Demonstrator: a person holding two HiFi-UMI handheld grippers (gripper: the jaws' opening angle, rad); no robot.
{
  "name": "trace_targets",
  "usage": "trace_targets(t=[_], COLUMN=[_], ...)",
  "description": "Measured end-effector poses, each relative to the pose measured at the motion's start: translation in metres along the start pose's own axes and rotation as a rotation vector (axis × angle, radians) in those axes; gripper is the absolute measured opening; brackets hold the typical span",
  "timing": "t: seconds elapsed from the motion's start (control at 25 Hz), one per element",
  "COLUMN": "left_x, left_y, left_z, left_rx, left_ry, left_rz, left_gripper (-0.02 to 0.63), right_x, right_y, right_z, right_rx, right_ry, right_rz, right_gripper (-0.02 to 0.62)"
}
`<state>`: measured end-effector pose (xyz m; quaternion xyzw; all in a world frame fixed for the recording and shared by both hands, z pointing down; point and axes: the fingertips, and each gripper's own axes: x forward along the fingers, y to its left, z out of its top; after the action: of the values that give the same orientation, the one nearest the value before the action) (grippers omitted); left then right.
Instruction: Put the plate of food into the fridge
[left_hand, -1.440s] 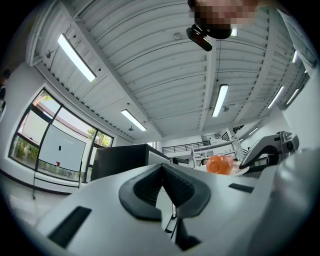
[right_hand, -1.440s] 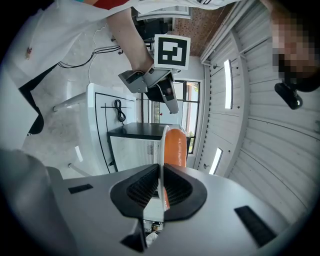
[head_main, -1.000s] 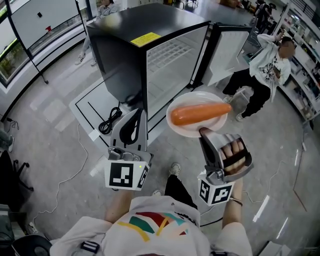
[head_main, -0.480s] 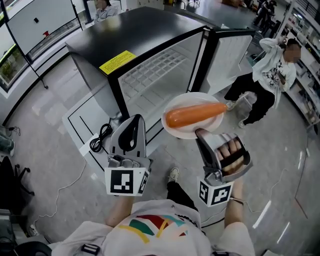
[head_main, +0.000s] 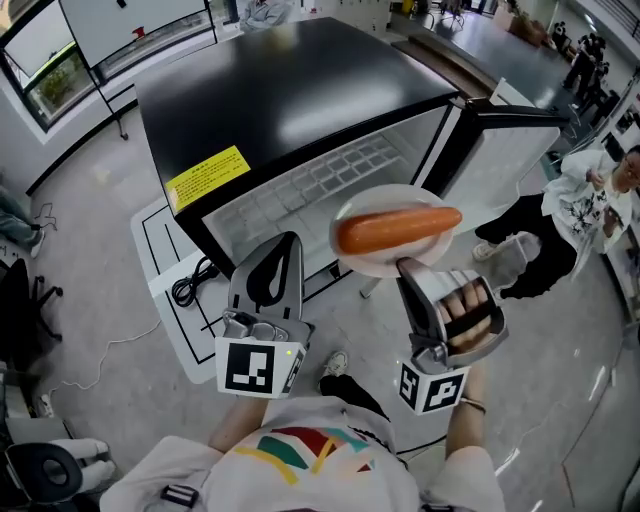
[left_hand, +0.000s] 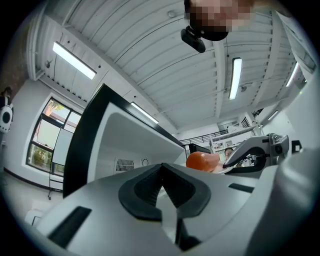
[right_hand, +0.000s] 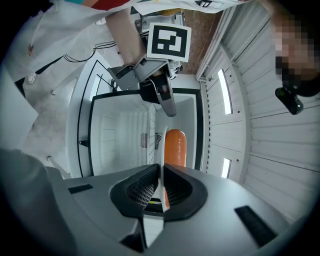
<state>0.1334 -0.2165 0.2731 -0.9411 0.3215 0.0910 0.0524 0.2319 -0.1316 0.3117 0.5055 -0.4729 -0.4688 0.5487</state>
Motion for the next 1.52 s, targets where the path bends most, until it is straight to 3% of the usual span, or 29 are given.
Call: trace_targets(t=[0.44, 0.92, 1.2, 1.52], left_x=[0.033, 0.022, 0.018, 0.009], left_y=[0.012, 0.011, 0.004, 0.006], left_z=[0.005, 0.013, 0.012, 0.015], left_rx=[0.051, 0.09, 0.112, 0.133], left_ry=[-0.01, -0.001, 0.014, 0.015], left_rz=[0.176, 0.365, 0.415, 0.44], left_gripper=[0.006, 0.006, 0.006, 0.006], right_x=[0.058, 0.074, 0.069, 0.066], right_y=[-0.008, -0.012, -0.013, -0.017], right_z=[-0.02, -0.015, -0.017, -0.014], right_rx=[0.022, 0.027, 0.019, 0.028], right_ry=[-0.2, -0.392, -0.463, -0.476], right_rz=[-0.016, -0.025, -0.032, -0.038], right_gripper=[0.026, 0.026, 0.026, 0.026])
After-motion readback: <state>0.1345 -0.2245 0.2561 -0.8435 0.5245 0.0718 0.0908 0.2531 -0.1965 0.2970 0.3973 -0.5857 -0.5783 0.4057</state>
